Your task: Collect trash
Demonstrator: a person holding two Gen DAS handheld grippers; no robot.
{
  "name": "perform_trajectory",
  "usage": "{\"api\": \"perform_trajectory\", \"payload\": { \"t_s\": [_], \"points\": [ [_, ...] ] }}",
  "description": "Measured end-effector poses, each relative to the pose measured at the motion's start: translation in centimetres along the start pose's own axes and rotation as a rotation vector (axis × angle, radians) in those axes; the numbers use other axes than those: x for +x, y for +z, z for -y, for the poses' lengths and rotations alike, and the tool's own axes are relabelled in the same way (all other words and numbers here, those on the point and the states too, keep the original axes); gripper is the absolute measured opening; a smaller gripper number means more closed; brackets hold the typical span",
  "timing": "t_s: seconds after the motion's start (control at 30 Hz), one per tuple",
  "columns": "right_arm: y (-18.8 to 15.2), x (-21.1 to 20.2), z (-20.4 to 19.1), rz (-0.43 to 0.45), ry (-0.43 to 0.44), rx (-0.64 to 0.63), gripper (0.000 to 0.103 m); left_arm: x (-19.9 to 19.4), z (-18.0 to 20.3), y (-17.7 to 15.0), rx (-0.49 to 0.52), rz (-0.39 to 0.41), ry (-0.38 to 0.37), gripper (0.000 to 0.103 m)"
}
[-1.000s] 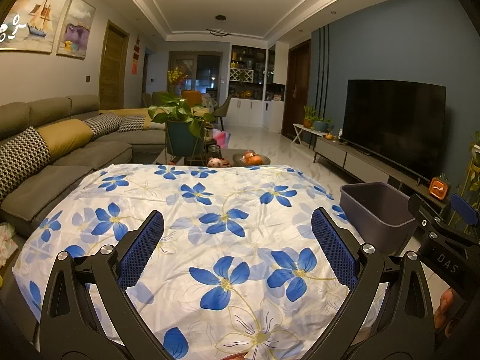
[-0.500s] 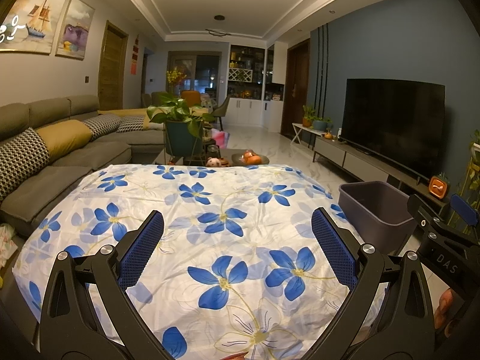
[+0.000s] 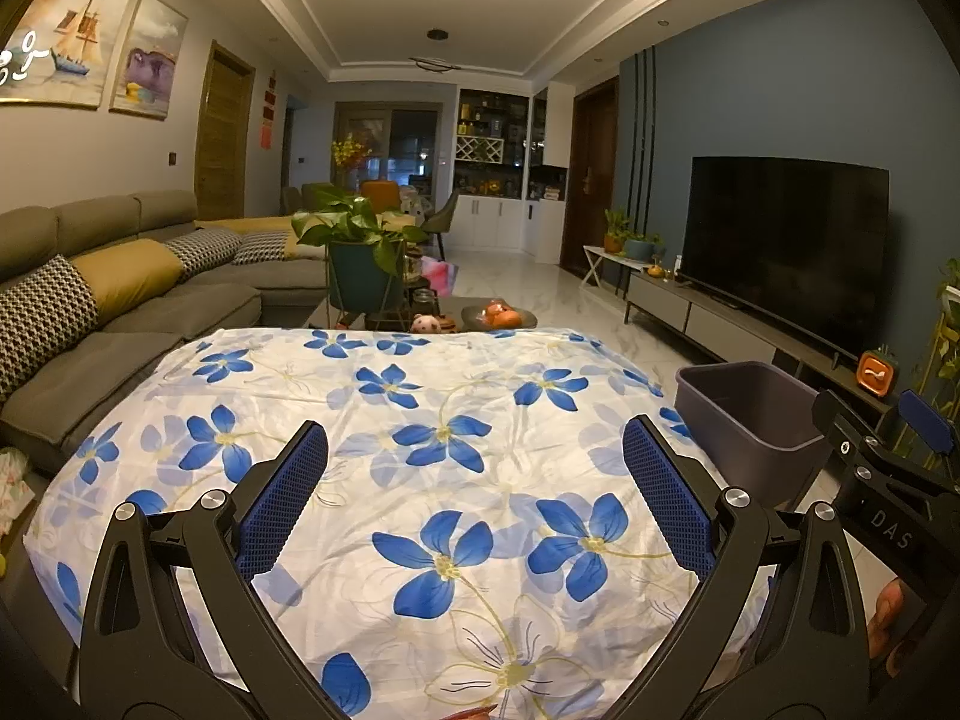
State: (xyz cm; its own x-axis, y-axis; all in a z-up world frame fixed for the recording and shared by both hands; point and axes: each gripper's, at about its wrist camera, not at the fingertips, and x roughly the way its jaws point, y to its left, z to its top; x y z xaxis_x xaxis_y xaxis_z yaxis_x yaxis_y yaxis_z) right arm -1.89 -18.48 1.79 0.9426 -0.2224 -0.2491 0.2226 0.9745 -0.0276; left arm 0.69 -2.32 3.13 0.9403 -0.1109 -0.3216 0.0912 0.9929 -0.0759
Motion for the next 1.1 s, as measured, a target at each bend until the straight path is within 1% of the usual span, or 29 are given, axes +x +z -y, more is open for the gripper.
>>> {"api": "perform_trajectory", "payload": {
  "t_s": [0.23, 0.3, 0.37, 0.4, 0.5, 0.7, 0.87, 0.93, 1.03, 1.1],
  "points": [
    [0.00, -0.01, 0.05, -0.001, 0.001, 0.001, 0.097, 0.03, 0.55, -0.20, 0.016, 0.005, -0.003, 0.097],
    [-0.13, -0.06, -0.10, -0.006, 0.002, 0.002, 0.097, 0.03, 0.57, -0.24, 0.019, 0.007, -0.006, 0.093],
    [-0.31, -0.22, -0.09, -0.007, 0.002, 0.004, 0.097, 0.08, 0.74, -0.32, 0.032, 0.006, -0.005, 0.086],
    [-0.31, -0.27, -0.17, -0.006, 0.002, 0.004, 0.097, 0.10, 0.76, -0.36, 0.037, 0.007, 0.001, 0.086],
    [-0.30, -0.20, -0.05, -0.006, 0.002, 0.004, 0.097, 0.15, 0.78, -0.30, 0.031, 0.006, -0.007, 0.086],
    [-0.27, -0.30, 0.09, -0.008, 0.002, 0.007, 0.097, 0.30, 0.80, -0.19, 0.037, 0.003, 0.008, 0.087],
    [-0.25, -0.34, -0.02, -0.010, 0.005, 0.008, 0.097, 0.63, 0.95, -0.16, 0.047, -0.006, 0.029, 0.094],
    [-0.25, -0.40, -0.11, -0.009, 0.004, 0.009, 0.097, 0.74, 0.91, -0.09, 0.041, -0.011, 0.039, 0.094],
    [-0.17, -0.46, 0.07, -0.009, 0.005, 0.011, 0.097, 0.81, 0.51, 0.01, 0.015, -0.021, 0.014, 0.094],
    [-0.16, -0.41, 0.14, -0.011, 0.004, 0.011, 0.097, 0.70, 0.52, -0.04, 0.013, -0.016, 0.017, 0.094]
  ]
}}
